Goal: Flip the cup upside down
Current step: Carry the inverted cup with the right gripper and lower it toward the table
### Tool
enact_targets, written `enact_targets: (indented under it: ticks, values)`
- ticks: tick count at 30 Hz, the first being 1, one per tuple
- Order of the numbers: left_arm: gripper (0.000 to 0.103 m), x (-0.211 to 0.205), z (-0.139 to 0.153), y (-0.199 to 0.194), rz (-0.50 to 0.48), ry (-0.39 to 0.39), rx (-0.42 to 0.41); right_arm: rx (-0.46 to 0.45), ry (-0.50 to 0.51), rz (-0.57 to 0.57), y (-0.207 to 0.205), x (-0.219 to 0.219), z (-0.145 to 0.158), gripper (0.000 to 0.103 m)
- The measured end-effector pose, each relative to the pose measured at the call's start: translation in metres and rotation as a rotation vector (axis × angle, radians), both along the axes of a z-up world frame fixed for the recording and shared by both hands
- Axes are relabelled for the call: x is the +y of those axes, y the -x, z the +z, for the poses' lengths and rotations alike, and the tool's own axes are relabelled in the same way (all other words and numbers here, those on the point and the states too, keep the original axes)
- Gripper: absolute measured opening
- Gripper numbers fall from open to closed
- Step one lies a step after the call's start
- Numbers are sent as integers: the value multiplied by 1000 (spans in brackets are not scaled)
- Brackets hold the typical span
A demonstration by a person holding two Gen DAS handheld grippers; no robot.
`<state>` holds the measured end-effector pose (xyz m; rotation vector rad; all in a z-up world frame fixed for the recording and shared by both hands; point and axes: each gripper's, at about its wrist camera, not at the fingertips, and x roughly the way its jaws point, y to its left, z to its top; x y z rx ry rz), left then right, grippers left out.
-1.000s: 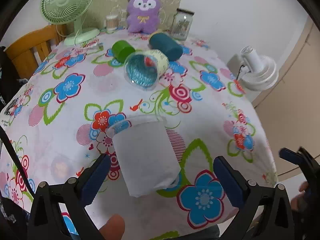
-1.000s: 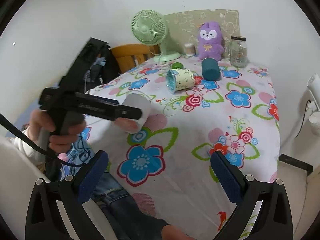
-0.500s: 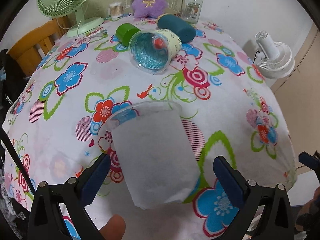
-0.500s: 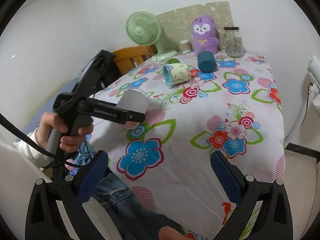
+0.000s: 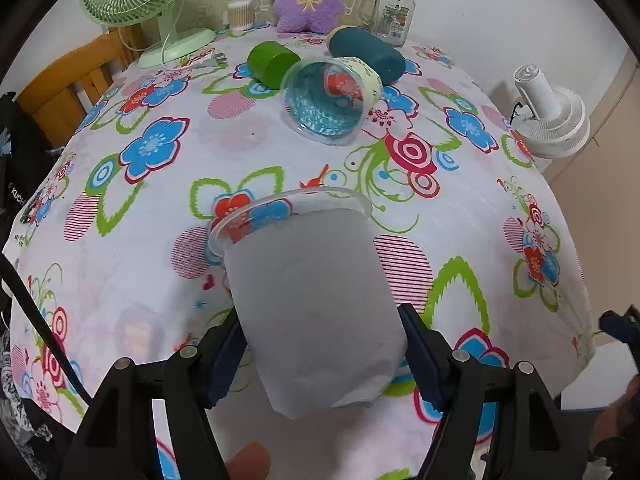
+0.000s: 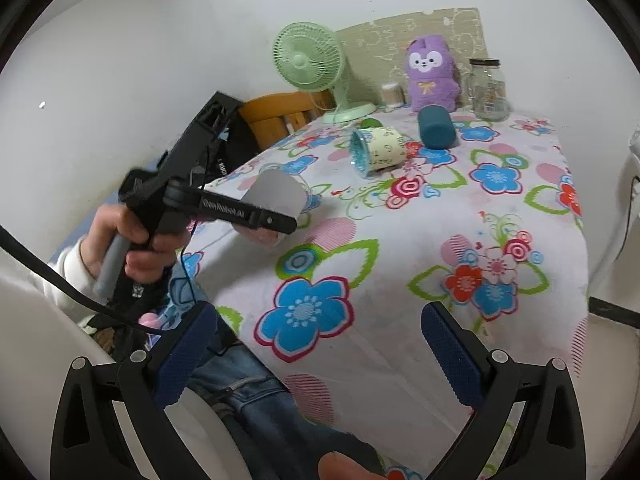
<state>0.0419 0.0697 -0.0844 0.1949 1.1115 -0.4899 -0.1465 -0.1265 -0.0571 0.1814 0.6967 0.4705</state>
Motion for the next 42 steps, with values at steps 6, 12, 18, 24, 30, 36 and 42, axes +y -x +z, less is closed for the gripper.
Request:
enact_targets:
  ticks: [6, 12, 18, 24, 30, 36, 42]
  values:
    - [74, 14, 23, -12, -85, -71, 46, -38, -21, 68, -6, 25, -1, 103]
    - [74, 23, 45, -31, -191, -128, 176, -62, -82, 133, -17, 47, 2, 103]
    - [74, 23, 42, -47, -258, -238, 375, -88, -113, 175, -23, 63, 8, 103]
    - [74, 25, 34, -56, -264, -364, 554, -117, -149, 194, -27, 74, 10, 103]
    - [75, 16, 23, -58, -279, -474, 664, -163, -157, 192, -26, 83, 5, 103]
    - [75, 9, -2, -62, -275, -551, 797, -187, -172, 185, -28, 90, -3, 103]
    - [75, -4, -23, -63, -296, -622, 875, -161, -219, 180, -33, 88, -9, 103]
